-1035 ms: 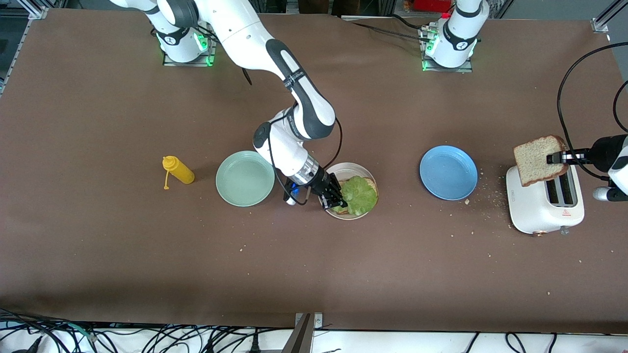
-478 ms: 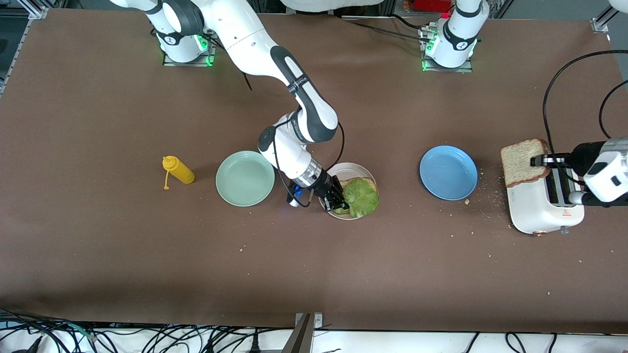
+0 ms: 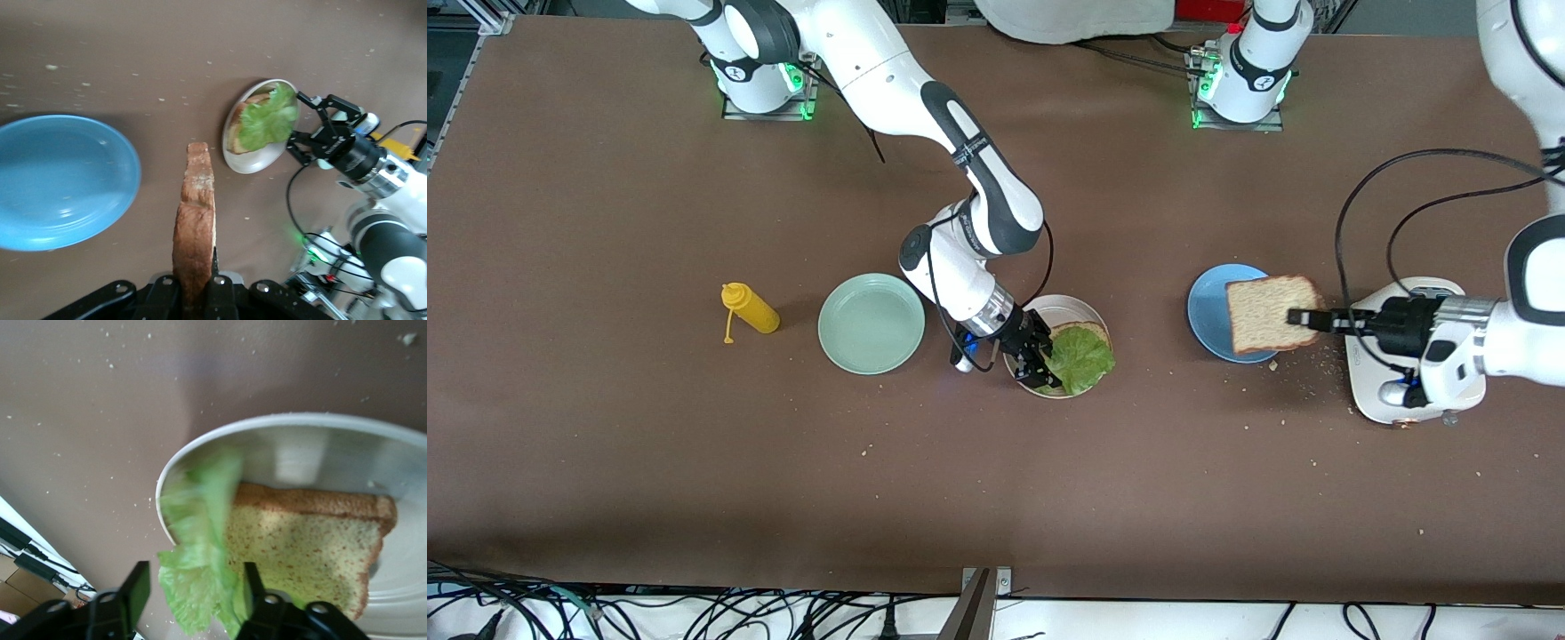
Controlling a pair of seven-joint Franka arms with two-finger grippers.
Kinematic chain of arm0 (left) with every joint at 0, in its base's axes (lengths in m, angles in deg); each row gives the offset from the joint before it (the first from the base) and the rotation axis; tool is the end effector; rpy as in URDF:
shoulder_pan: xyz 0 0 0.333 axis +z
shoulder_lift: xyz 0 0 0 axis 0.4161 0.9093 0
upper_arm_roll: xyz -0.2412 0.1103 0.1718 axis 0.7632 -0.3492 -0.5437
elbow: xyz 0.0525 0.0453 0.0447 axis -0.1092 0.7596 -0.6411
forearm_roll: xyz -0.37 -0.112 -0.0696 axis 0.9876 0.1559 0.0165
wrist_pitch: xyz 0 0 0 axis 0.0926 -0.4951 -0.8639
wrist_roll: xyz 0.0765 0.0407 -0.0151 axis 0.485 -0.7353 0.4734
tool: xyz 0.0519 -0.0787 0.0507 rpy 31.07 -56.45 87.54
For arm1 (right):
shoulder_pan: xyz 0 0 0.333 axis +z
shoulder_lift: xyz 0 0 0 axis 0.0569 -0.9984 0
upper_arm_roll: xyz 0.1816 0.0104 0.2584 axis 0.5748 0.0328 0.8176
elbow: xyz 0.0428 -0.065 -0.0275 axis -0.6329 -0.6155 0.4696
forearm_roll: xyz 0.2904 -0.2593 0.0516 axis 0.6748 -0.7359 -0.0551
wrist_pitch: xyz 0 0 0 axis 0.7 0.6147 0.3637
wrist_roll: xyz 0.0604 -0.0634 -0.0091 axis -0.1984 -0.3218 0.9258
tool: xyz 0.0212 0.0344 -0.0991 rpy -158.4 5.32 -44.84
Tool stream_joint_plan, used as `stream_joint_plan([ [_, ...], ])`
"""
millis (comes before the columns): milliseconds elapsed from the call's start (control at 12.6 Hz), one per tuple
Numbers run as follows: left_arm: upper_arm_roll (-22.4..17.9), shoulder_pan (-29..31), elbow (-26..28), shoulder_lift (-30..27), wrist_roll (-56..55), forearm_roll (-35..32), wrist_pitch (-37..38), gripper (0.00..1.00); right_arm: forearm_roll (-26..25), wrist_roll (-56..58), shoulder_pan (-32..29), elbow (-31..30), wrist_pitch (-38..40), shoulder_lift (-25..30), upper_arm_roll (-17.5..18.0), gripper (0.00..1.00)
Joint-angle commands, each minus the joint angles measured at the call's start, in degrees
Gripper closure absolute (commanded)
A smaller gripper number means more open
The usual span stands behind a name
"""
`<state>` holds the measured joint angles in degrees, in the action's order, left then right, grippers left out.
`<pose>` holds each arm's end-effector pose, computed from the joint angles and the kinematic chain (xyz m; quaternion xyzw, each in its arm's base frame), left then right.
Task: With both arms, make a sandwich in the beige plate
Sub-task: 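Carry the toast slice with the left gripper toward the beige plate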
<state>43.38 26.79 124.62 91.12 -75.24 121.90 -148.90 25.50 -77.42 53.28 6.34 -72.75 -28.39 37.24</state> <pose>0.6672 0.0057 0.3665 0.9105 0.0511 -0.2084 0.3535 0.5837 0.5306 0.1851 -0.6748 0.6318 0.0918 0.3703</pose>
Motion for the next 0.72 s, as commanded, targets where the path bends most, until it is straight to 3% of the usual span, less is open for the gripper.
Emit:
stream_joint_plan([
  [0,0.1,-1.6,-2.5,5.5,4.3,9.0,-0.5,1.0,-1.0,-0.8,0.1,1.8,-1.1,0.0,-0.4,0.14],
  [478,0.2,-10.3,-2.7,10.3,6.0,19.5,-10.1,1.0,-1.2,-1.0,0.1,-1.4,5.1,5.6,-6.3,0.14],
  [637,0.2,-10.9,-2.6,11.0,6.0,25.1,-11.3,1.0,-1.4,-1.0,0.8,-2.0,5.0,5.7,-6.7,0.14],
])
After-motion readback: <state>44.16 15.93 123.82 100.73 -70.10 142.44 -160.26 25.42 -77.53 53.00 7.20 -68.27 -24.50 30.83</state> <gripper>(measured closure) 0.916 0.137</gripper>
